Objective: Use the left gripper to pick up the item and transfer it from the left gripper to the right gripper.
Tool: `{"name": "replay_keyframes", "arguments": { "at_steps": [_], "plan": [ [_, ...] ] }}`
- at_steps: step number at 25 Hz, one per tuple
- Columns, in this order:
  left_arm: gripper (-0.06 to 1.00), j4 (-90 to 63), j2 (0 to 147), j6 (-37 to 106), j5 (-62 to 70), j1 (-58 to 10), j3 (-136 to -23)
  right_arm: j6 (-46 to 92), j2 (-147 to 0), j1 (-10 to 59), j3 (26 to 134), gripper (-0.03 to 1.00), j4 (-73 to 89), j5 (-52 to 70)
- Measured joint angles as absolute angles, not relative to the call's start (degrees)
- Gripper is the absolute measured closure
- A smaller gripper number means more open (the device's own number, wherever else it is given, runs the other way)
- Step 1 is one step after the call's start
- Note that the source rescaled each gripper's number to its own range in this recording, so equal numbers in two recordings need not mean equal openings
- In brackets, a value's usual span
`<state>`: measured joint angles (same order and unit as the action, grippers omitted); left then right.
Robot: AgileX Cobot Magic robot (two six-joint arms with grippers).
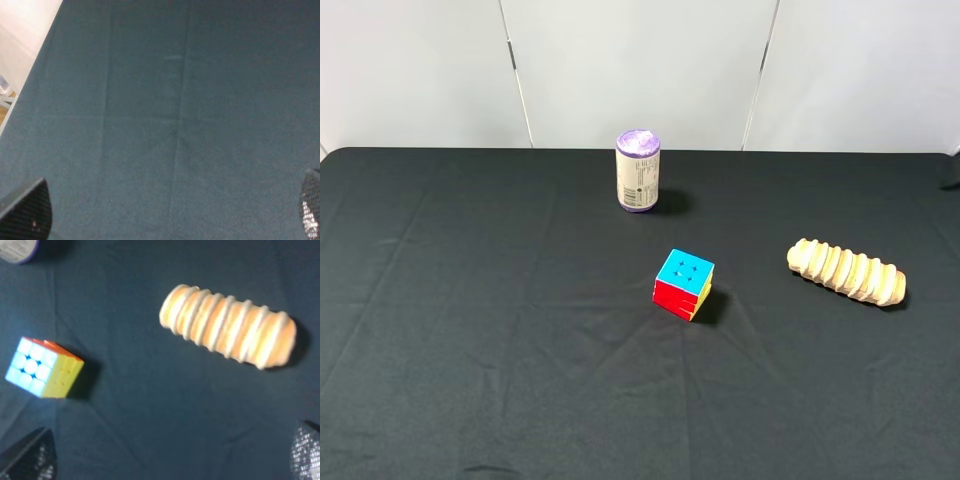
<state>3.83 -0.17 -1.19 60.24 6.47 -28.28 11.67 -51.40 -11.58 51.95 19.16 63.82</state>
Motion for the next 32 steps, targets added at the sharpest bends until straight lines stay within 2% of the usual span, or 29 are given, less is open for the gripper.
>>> {"name": "replay_keyframes", "arguments": {
  "at_steps": [4,10,13,18,32],
  "plan": [
    [-0.06,3.83,-0.17,-1.19,60.24,6.47,-28.28,10.50,-46.73,-10.66,50.29,-0.03,16.46,64.97],
    [-0.06,3.83,-0.17,-1.19,60.24,6.47,-28.28,7.54,-38.34,-2.31,48.15,-0.03,11.93,68.74],
    [-0.06,3.83,-0.17,-1.19,60.24,6.47,-28.28,4.83,-31.84,-0.39,48.04,-0.03,7.62,69.41],
    [-0.06,3.83,-0.17,-1.19,60.24,6.47,-28.28,3.31,-20.96,-0.24,46.52,-0.03,3.56,68.91],
    [-0.06,3.83,-0.17,-1.19,60.24,6.47,-28.28,-1.68,0.25,-0.24,29.68,-0.03,1.25,59.40]
  ]
}}
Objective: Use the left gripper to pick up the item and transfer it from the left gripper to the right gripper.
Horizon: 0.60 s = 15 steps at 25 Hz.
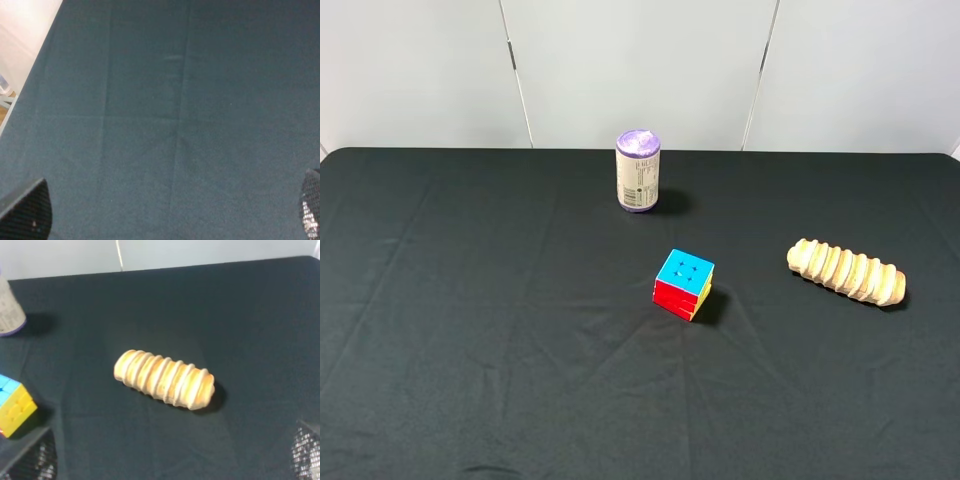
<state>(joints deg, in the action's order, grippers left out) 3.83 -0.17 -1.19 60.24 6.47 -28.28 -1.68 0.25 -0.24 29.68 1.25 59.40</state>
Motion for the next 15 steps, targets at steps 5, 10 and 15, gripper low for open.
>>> {"name": "replay_keyframes", "arguments": {
  "at_steps": [5,10,15],
  "plan": [
    [-0.06,3.83,-0.17,-1.19,60.24,6.47,-28.28,-3.74,0.25,-0.24,28.26,-0.03,0.00,59.09],
    [-0.06,3.83,-0.17,-1.19,60.24,6.47,-28.28,-3.98,0.25,-0.24,28.26,-0.03,0.00,58.86],
    [-0.06,3.83,-0.17,-1.19,60.24,6.47,-28.28,-3.98,0.25,-0.24,28.26,-0.03,0.00,58.82]
  ]
}}
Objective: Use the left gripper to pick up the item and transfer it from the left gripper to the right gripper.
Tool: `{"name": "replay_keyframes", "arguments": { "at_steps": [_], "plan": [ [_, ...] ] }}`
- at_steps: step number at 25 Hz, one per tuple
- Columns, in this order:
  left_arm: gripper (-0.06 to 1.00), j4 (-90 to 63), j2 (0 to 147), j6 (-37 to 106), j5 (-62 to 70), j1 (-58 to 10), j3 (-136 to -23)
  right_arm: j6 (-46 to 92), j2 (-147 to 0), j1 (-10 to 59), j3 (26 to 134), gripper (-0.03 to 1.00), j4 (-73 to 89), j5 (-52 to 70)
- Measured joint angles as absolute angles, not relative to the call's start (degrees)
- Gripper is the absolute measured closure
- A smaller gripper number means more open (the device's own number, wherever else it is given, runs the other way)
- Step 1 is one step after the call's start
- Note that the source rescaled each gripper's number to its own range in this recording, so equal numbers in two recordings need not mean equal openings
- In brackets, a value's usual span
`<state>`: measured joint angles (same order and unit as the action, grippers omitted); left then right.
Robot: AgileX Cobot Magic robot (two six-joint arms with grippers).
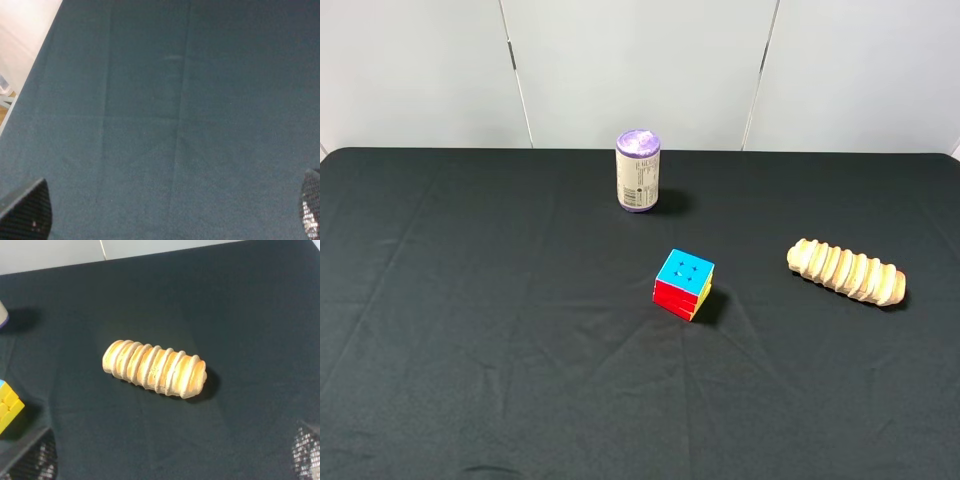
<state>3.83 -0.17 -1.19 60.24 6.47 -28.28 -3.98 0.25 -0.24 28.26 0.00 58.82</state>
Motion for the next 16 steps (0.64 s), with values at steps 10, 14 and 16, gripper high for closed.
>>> {"name": "replay_keyframes", "arguments": {
  "at_steps": [10,14,16],
  "plan": [
    [-0.06,3.83,-0.17,-1.19,60.24,6.47,-28.28,-4.05,0.25,-0.24,28.26,-0.03,0.00,58.82],
    [-0.06,3.83,-0.17,-1.19,60.24,6.47,-28.28,-4.05,0.25,-0.24,28.26,-0.03,0.00,58.82],
    [-0.06,3.83,-0.17,-1.19,60.24,6.47,-28.28,-4.05,0.25,-0.24,28.26,-0.03,0.00,58.82]
  ]
}}
